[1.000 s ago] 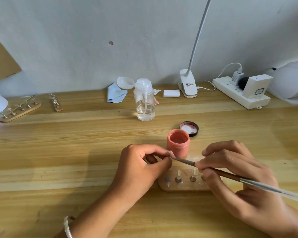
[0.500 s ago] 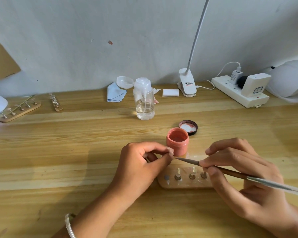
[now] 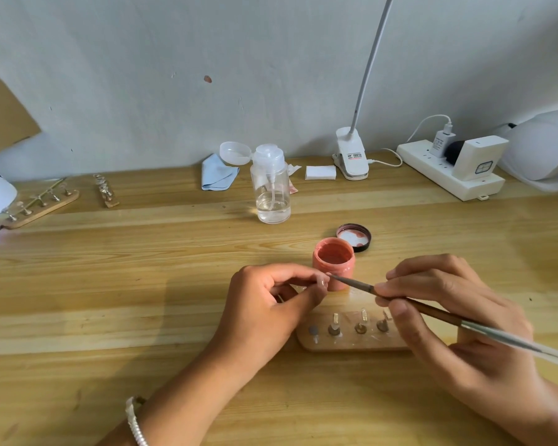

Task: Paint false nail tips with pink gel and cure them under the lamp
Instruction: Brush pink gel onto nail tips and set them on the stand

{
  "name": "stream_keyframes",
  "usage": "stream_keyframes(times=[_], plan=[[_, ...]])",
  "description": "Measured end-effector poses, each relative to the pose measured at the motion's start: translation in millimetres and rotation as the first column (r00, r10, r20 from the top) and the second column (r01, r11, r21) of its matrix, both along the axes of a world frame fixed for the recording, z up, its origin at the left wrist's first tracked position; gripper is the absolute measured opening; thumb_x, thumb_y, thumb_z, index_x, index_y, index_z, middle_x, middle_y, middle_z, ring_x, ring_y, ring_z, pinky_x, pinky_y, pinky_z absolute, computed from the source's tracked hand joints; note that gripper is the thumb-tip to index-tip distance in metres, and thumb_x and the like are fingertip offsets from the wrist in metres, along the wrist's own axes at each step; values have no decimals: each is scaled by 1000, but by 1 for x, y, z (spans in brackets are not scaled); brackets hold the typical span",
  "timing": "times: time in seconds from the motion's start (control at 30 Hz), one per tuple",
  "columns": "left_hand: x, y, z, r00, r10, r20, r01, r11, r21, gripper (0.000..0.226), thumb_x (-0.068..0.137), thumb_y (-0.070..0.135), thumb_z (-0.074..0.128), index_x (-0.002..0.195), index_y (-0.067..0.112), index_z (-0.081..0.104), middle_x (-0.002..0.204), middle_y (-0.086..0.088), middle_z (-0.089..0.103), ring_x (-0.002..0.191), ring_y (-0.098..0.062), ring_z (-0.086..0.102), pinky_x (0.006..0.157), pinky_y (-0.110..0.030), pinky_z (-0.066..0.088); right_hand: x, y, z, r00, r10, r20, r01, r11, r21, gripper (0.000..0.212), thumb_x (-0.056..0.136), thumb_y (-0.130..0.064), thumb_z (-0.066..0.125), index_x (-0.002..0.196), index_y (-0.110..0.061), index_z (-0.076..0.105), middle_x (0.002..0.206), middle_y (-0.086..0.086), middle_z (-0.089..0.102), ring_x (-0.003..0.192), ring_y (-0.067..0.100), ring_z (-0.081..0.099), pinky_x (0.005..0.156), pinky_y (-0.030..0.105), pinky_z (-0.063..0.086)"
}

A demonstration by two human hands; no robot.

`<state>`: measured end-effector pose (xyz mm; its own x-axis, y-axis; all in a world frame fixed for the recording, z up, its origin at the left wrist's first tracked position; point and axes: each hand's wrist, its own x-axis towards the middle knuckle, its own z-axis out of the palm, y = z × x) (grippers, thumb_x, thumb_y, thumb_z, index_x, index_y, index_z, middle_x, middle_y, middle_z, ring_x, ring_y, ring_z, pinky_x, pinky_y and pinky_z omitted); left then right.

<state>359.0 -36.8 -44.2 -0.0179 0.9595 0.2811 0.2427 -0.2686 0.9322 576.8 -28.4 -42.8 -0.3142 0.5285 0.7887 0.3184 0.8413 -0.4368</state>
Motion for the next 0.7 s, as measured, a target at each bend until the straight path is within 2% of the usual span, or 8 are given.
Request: stream_keyframes(times=[0.1, 0.3, 0.47, 0.7], plan=[[0, 0, -1, 1000, 14, -1, -14, 1000, 0, 25, 82, 8, 79, 86, 33, 79, 80, 11, 77, 52, -9, 52, 53, -22, 46, -1, 2, 0, 1000, 16, 23, -16, 1000, -4, 17, 90, -21, 62, 95, -9, 74, 88, -6, 73, 98, 15, 66, 76, 43, 51], [-1, 1, -2, 999, 26, 21, -26, 1000, -9, 17, 80, 8, 80, 84, 25, 79, 82, 9, 77, 51, -3, 50, 54, -19, 45, 0, 0, 0, 1000, 24, -5, -24, 999, -29, 15, 88, -20, 62, 88, -12, 74, 84, -9, 70, 94, 15, 66, 75, 40, 50], [-2, 0, 0, 999, 42, -1, -42, 999, -1, 16, 80, 4, 80, 81, 19, 81, 64, 14, 70, 48, 1, 43, 50, -11, 36, -2, 1, 0, 1000, 5, -17, -6, 999, -33, 17, 91, -20, 60, 93, -10, 74, 86, -7, 70, 95, 16, 65, 78, 38, 50], [0, -2, 2, 999, 51, -4, -51, 999, -5, 23, 71, 19, 76, 72, 43, 78, 62, 8, 69, 52, -7, 43, 52, -22, 36, -2, 1, -2, 1000, 31, 5, -31, 999, -19, 15, 91, -20, 61, 94, -11, 73, 86, -8, 70, 97, 16, 65, 79, 36, 49]])
